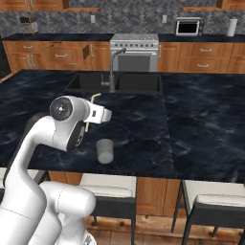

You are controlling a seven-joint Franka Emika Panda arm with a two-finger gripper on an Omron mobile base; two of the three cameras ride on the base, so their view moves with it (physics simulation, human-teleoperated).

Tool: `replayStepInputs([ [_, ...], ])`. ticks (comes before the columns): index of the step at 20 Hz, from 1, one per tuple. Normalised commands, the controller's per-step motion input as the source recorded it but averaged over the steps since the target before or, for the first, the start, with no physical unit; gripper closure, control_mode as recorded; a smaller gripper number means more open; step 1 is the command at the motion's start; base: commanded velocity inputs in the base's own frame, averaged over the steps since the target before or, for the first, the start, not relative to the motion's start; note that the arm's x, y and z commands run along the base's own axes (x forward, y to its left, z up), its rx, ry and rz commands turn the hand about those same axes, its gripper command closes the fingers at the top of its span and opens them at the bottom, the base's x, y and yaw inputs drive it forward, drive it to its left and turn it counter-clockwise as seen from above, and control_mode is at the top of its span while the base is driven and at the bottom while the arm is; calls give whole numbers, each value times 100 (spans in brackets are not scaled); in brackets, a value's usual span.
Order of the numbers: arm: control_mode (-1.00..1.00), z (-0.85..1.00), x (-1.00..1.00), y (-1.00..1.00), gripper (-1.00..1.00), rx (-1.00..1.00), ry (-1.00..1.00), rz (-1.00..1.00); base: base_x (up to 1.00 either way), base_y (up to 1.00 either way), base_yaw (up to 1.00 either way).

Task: Take a straw from the drawer in front and place it inside the glass cup on the dining counter.

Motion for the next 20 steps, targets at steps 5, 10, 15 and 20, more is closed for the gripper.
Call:
replayStepInputs([
  [5,-100,-1,-3,-2,100,0,-5,-1,0,0,0],
  [10,-100,-1,0,0,100,0,-13,-1,0,0,0],
  [15,-100,-2,0,-8,100,0,-3,0,0,0,0],
  [20,-100,-4,0,0,100,-3,6,0,0,0,0],
])
